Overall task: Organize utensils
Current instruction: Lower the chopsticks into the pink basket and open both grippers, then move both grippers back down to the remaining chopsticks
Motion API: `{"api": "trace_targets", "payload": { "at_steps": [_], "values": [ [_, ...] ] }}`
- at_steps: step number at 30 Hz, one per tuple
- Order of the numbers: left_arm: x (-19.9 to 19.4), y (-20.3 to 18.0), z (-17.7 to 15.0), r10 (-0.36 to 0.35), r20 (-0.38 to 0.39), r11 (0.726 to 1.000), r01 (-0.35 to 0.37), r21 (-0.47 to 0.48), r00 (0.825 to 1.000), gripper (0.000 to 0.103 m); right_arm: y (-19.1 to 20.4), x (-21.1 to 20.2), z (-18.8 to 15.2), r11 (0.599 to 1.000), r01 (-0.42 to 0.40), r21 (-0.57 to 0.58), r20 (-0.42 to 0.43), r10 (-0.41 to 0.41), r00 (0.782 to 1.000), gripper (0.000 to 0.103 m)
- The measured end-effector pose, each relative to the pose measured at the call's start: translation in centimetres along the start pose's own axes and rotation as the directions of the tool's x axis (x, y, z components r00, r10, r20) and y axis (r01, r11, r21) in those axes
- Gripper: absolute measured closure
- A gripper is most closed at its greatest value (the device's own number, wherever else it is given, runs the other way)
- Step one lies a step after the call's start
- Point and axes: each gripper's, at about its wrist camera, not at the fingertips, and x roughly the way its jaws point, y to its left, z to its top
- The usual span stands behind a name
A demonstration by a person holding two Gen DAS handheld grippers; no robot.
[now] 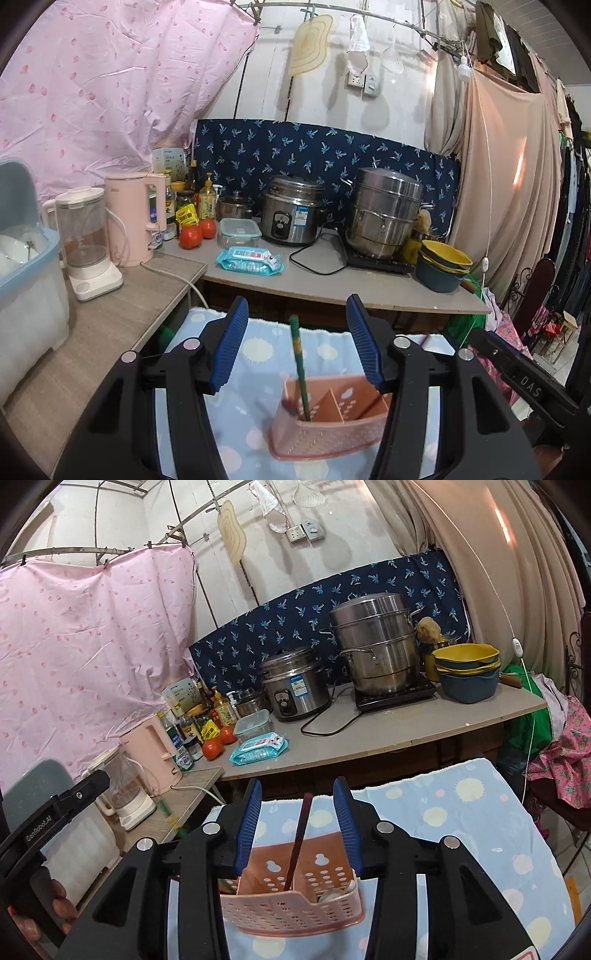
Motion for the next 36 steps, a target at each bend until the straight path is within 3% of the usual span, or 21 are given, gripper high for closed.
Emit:
{"api": "trace_targets", "payload": {
  "at_steps": [9,19,24,30,36],
  "values": [
    [-3.6,0.7,-2.1,0.011,-0.023,1.0,-0.011,-0.007,1.0,0.051,0.4,-3.5,-2.5,1.0,0.0,-0.021,-0.024,0.0,1.0,0.062],
    [-8.2,2.4,-10.1,0.039,-0.152,0.999,-0.041,-0.01,0.988,0.05,-0.1,-8.9,-10.5,0.997,0.051,-0.055,-0.139,-0.058,0.989,0.062],
    [-9.4,2.8,-15.6,0.041,-0.271,0.999,-0.045,-0.009,0.962,0.05,-0.8,-11.4,-15.6,0.992,0.095,-0.078,-0.219,-0.11,0.969,0.062],
    [-10.8,3.1,-21.8,0.031,-0.394,0.998,-0.048,-0.034,0.919,0.05,-1.5,-13.5,-20.9,0.993,0.109,-0.054,-0.32,-0.121,0.94,0.062],
    [-12.2,2.4,-25.9,0.025,-0.459,0.999,-0.041,-0.024,0.888,0.05,-1.0,-14.9,-25.4,0.992,0.105,-0.073,-0.388,-0.125,0.913,0.062]
  ]
}}
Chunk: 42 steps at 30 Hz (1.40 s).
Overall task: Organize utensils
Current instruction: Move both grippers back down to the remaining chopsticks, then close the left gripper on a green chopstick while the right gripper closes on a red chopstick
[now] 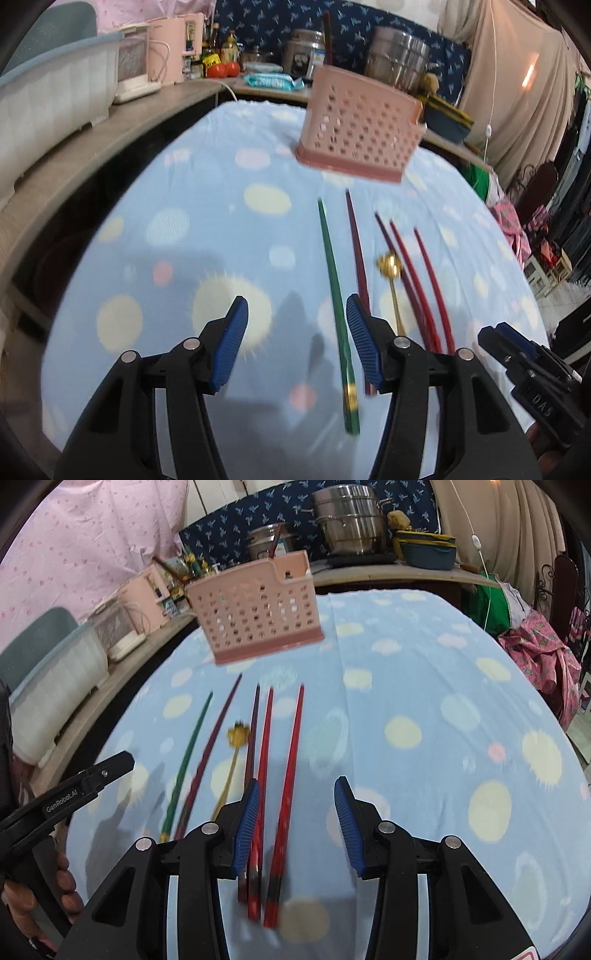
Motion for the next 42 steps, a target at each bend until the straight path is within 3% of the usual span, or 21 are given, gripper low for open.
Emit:
{"api": "trace_targets", "payload": {
  "at_steps": [8,24,42],
  "values": [
    [-0.3,-0.5,-1.9,-0.011,-0.02,1.0,0.011,-0.018,1.0,0.05,-0.2,-0.2,-3.3,1.0,0.01,0.022,-0.037,-0.009,0.999,0.065],
    [-0.3,-2.0,-3.3,-0.025,-0.035,0.999,0.027,0.04,0.999,0.051,0.6,0.5,-3.8,1.0,-0.008,-0.001,-0.067,0.008,0.998,0.083],
    [0.4,-2.5,-4.9,0.033,-0.05,0.994,-0.027,0.109,0.998,0.056,0.6,0.7,-4.6,1.0,0.002,-0.014,-0.072,-0.003,0.997,0.091]
  ]
}}
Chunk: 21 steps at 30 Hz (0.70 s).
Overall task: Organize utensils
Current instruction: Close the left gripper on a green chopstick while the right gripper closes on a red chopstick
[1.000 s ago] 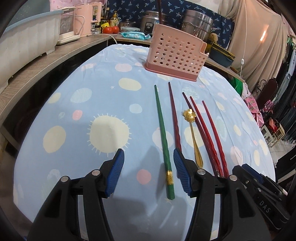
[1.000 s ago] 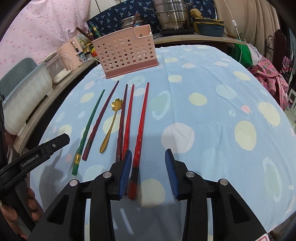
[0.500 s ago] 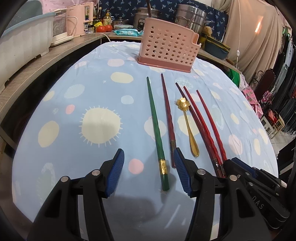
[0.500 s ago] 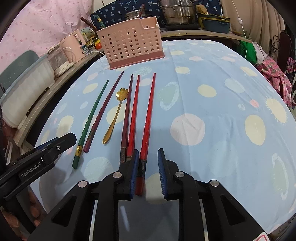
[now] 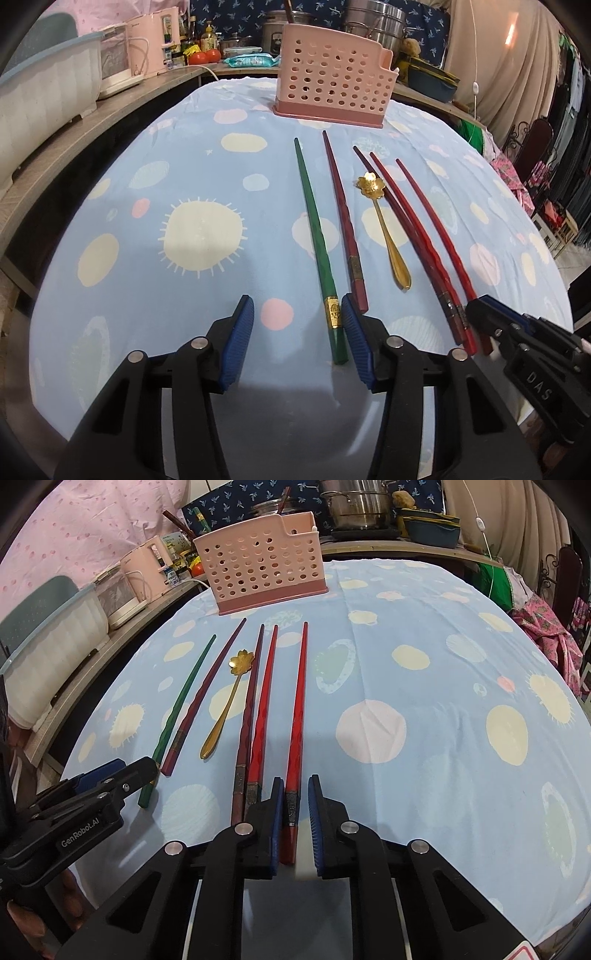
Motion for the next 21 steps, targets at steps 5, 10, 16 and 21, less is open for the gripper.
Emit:
{"api": "trace_targets", "payload": {
  "at_steps": [5,10,16,21],
  "values": [
    [0.04,-0.32,-0.35,0.02,0.009,0.999,-0.02,0.029,1.0,0.062,-0.03,0.0,-0.06,1.0,0.0,0.0,0.001,0.0,1.0,0.092],
    [-0.04,-0.09,-0.49,0.015,0.015,0.999,-0.016,0.032,1.0,0.075,-0.05,-0.08,-0.14,1.0,-0.001,-0.001,0.002,0.001,1.0,0.093],
    [-0.13,0.3,-0.48,-0.011,0.01,1.0,0.011,0.021,1.0,0.091,-0.11,-0.12,-0.2,1.0,-0.002,-0.001,0.003,0.002,1.0,0.095],
    [-0.17,0.34,-0.48,-0.024,0.002,1.0,0.024,0.015,1.0,0.095,-0.16,-0.11,-0.27,1.0,-0.002,-0.003,0.003,0.002,1.0,0.095]
  ]
}}
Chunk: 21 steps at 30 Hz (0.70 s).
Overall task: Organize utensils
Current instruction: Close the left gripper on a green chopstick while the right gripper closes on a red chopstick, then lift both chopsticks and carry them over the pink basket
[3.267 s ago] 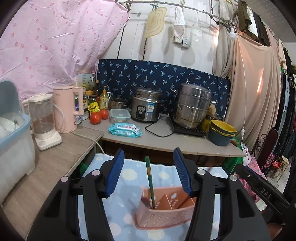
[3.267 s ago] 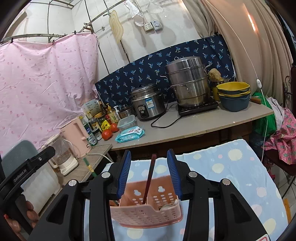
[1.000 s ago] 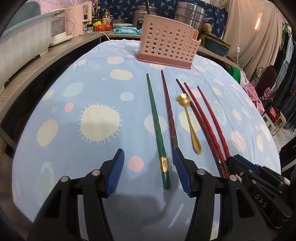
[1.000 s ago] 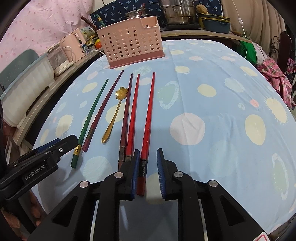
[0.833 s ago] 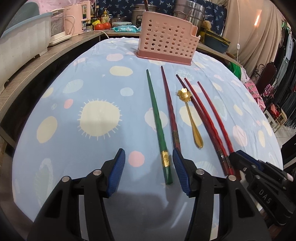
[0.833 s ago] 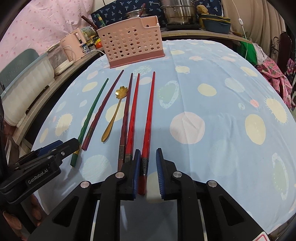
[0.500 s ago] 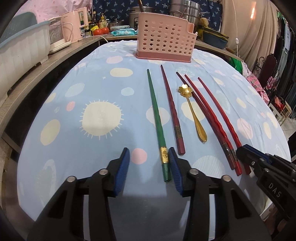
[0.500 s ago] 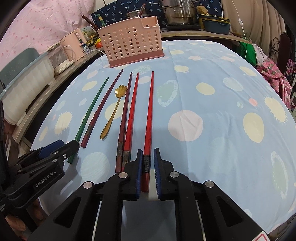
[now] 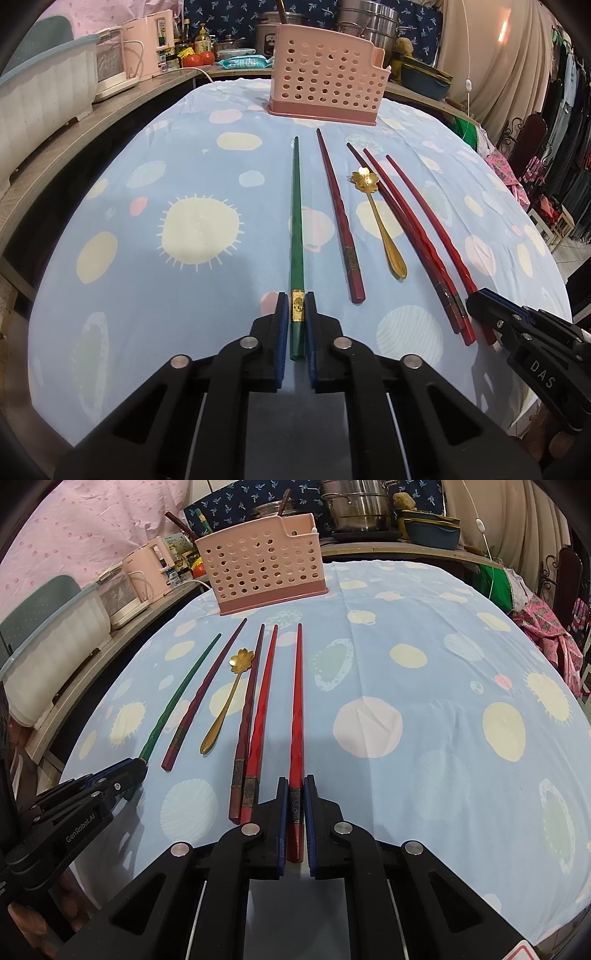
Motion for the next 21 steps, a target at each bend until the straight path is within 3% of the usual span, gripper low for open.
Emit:
{"api": "trace_targets", "payload": {
  "at_steps": [16,21],
  "values": [
    [0.1,0.0,0.0,-0.005,-0.003,1.0,0.005,-0.006,1.0,0.094,-0.7,-1.5,-1.4,1.0,-0.016,0.003,-0.007,0.016,1.0,0.095],
    [0.1,-0.1,0.0,-0.005,-0.002,1.0,0.005,-0.003,1.0,0.092,-0.9,-1.9,-1.7,1.0,-0.024,0.002,-0.008,0.024,1.0,0.089]
  ]
}}
